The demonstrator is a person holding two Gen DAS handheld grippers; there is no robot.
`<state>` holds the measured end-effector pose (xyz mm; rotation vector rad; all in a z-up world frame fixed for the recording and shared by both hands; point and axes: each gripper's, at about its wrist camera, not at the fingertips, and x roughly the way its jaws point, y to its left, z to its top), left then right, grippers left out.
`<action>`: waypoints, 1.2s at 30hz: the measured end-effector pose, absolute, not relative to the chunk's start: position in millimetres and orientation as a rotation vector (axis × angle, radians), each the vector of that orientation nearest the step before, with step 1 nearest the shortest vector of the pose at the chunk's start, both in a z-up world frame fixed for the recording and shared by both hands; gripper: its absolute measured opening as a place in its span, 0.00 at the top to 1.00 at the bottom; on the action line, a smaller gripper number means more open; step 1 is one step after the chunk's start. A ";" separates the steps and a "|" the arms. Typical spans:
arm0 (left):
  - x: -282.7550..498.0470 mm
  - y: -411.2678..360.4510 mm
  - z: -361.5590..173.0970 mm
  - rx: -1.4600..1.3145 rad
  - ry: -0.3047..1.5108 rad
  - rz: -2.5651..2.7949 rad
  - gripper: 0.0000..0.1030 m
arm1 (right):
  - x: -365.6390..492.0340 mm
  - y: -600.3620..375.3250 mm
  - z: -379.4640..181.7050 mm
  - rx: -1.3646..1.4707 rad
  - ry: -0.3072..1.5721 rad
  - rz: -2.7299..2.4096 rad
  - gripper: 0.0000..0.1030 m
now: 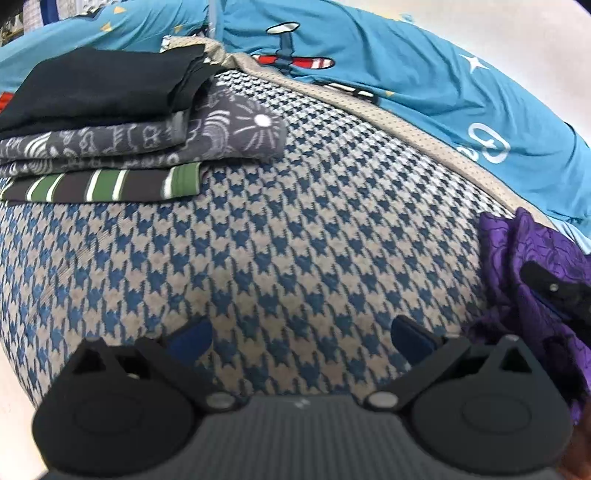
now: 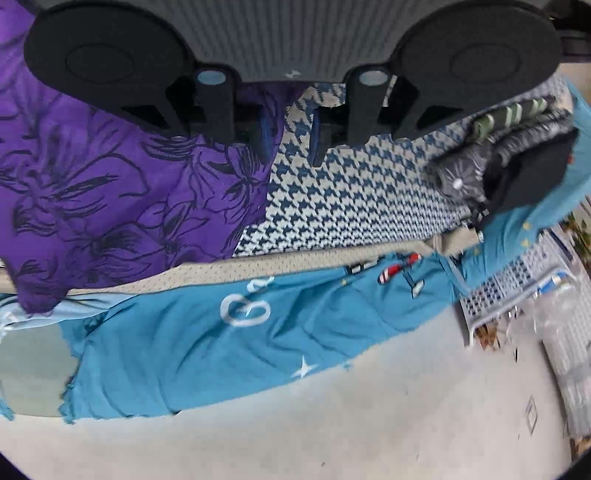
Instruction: Fold clothes
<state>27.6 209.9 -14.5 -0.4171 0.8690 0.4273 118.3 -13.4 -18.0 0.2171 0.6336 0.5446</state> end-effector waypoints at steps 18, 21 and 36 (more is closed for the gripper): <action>7.8 115.3 -25.3 -0.091 0.871 0.195 0.00 | 43.9 -126.2 5.7 0.235 0.643 0.359 0.79; 1.0 106.7 -31.9 -0.042 0.873 0.185 0.00 | 33.5 -146.2 6.8 0.245 0.645 0.327 0.79; -51.9 111.8 -43.2 -0.067 0.878 0.201 0.00 | -17.1 -243.1 8.3 0.279 0.643 0.079 0.65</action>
